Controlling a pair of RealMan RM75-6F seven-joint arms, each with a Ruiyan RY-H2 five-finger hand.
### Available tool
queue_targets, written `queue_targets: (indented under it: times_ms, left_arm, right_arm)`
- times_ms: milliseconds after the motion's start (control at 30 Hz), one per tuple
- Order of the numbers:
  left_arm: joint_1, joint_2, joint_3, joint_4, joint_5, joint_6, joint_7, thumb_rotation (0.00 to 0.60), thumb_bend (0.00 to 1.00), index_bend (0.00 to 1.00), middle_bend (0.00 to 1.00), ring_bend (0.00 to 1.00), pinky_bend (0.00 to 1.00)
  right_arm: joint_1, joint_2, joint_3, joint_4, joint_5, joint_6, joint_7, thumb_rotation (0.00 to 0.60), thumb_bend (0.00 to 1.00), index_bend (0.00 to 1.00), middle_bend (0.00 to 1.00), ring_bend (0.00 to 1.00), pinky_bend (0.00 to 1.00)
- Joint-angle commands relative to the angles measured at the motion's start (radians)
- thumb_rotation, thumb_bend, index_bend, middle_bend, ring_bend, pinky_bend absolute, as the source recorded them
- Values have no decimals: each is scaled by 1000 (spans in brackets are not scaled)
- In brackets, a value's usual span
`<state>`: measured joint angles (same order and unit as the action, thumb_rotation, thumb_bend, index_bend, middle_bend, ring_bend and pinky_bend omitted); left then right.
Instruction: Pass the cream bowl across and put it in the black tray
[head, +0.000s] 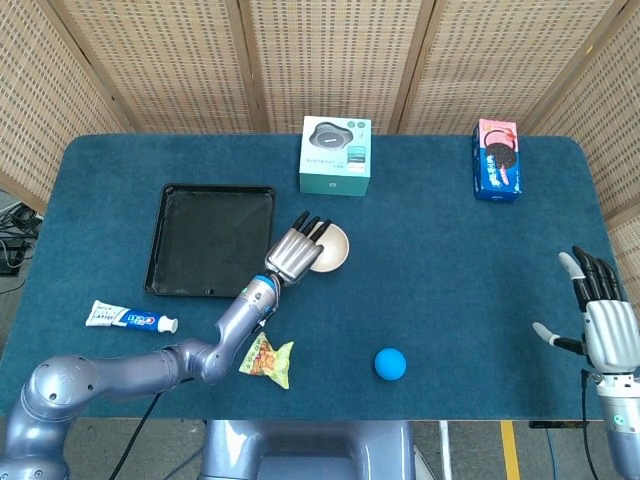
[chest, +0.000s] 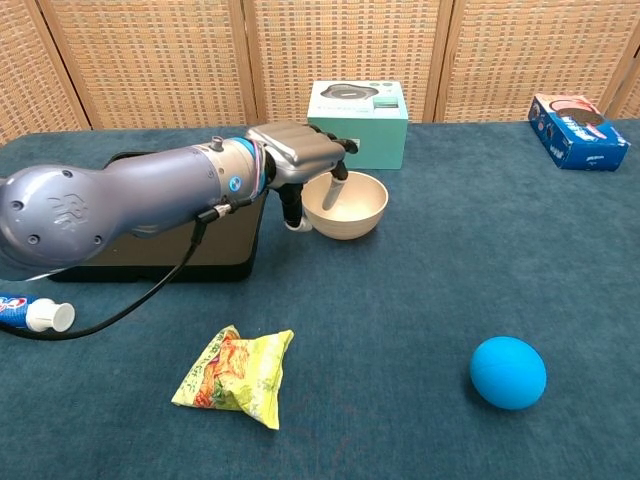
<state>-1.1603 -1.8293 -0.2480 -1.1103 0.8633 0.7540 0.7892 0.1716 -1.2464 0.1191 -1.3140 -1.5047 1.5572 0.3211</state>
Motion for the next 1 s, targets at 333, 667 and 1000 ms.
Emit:
queue_targets:
  times_ms: [333,667,1000]
  left_arm:
    - [-41,-54,9,82,-30,-23,-17,600,377,526,0,0,0]
    - [-50,-78,24,119,-28,-15,-24,600,412,666,0,0,0]
    - [-27,-73,32,109,27,49,-54,600,435,744,0,0,0]
  right_arm:
    - [-6,6,10,-3,-5,8,15,600,202,0,0,0,0]
    - [-10,10,16,-5,-6,10,30,600,202,0,0,0,0]
    - [-14,14,19,-7,-11,16,39,600,202,0,0,0,0]
